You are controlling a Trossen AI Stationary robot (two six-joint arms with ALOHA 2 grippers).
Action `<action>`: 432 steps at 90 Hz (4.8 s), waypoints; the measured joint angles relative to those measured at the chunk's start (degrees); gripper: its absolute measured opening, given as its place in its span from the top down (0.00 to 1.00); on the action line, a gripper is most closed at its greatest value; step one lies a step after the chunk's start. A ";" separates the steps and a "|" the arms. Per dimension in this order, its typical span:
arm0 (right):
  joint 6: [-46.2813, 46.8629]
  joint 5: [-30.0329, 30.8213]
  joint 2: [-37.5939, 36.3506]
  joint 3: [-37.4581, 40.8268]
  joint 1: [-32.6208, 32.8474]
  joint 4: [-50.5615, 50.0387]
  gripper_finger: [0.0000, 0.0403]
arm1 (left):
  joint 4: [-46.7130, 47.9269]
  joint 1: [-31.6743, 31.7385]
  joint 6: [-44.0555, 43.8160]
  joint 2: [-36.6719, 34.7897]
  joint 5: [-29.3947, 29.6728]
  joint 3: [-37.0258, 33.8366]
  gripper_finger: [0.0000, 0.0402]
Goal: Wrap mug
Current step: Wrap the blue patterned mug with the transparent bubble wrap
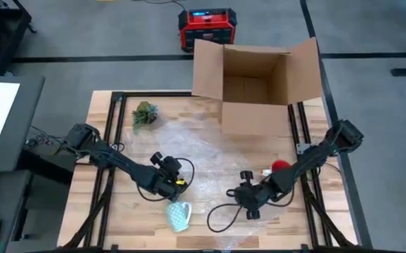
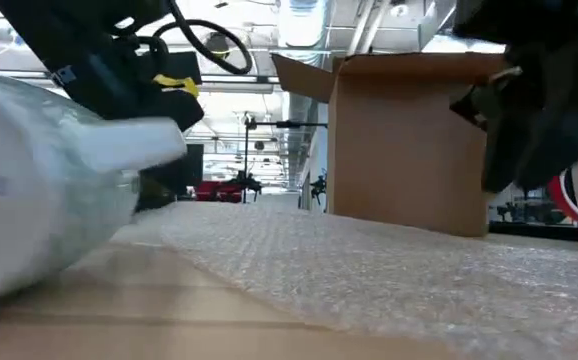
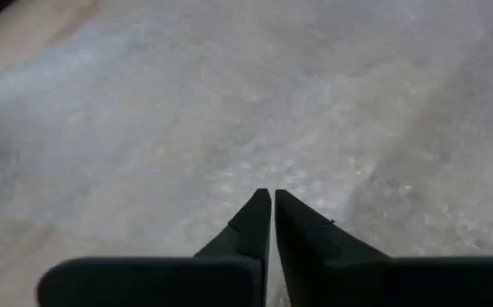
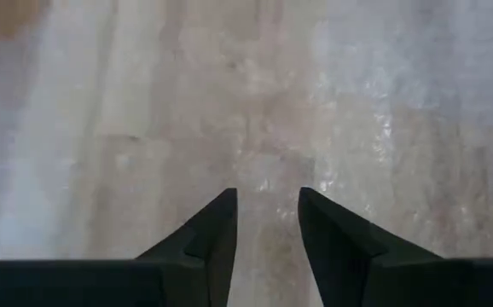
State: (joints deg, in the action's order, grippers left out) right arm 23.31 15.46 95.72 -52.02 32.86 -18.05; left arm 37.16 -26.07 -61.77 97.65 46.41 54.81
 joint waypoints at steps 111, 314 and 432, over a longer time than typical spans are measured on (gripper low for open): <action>-3.76 2.45 1.09 -0.90 0.49 11.72 0.71 | -21.06 -24.34 -6.37 0.77 -8.44 -1.05 0.51; 9.27 10.78 -0.83 0.10 17.44 2.13 0.71 | 23.99 9.31 43.98 31.89 -35.36 67.01 0.97; 9.31 13.16 -0.83 0.10 20.06 1.31 0.71 | 25.82 4.47 36.98 25.09 -27.50 66.97 0.73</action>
State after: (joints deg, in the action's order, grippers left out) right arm 32.62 28.62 94.89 -51.92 52.92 -16.75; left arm 62.97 -21.60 -24.79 122.74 18.91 121.78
